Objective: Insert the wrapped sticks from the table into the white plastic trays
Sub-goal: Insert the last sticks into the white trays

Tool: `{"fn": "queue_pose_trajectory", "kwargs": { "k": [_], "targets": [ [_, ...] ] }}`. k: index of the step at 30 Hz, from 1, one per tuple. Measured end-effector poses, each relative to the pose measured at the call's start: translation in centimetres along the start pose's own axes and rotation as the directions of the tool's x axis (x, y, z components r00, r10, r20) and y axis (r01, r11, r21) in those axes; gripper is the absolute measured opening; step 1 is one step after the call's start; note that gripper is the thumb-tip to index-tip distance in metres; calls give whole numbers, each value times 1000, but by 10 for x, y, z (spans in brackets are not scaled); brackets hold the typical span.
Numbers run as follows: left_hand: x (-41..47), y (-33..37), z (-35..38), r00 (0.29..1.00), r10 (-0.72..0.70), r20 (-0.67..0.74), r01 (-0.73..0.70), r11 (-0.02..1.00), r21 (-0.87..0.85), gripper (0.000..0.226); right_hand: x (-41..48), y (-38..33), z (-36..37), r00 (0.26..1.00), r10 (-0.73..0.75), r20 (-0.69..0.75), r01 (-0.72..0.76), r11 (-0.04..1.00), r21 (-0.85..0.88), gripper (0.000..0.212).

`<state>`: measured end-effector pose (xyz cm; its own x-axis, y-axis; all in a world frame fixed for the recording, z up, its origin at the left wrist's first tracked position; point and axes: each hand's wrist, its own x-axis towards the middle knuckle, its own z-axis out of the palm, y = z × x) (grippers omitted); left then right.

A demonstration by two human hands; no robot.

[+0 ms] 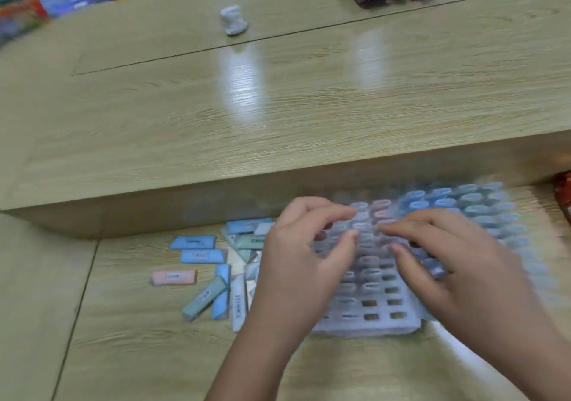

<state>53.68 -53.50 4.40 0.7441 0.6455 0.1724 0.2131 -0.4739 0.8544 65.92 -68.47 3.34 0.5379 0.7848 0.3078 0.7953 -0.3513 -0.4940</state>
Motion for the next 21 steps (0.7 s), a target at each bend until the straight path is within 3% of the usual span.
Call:
{"fn": "queue_pose_trajectory", "kwargs": {
  "k": [3, 9, 14, 17, 21],
  "targets": [
    [-30, -33, -45, 996, -35, -88, 41, 997, 64, 21, 0, -44, 30, 997, -48, 53, 44, 997, 64, 21],
    [-89, -113, -121, 927, -296, -230, 343, 917, 204, 25, 0, -134, 101, 966, -93, 243, 70, 992, 102, 29],
    [-106, -146, -136, 946, -288, -148, 323, 837, 442, 31, 7, -164, 150, 857, 84, 508, 2, 986, -168, 65],
    [-107, -150, -131, 955, -255, -149, 295, 832, 469, 28, 9, -168, 163, 851, 133, 508, 7, 964, -264, 73],
    [-106, -156, -136, 930, -296, -218, 359, 857, 369, 15, 11, -170, 171, 868, 122, 482, -3, 971, -240, 68]
  ]
}}
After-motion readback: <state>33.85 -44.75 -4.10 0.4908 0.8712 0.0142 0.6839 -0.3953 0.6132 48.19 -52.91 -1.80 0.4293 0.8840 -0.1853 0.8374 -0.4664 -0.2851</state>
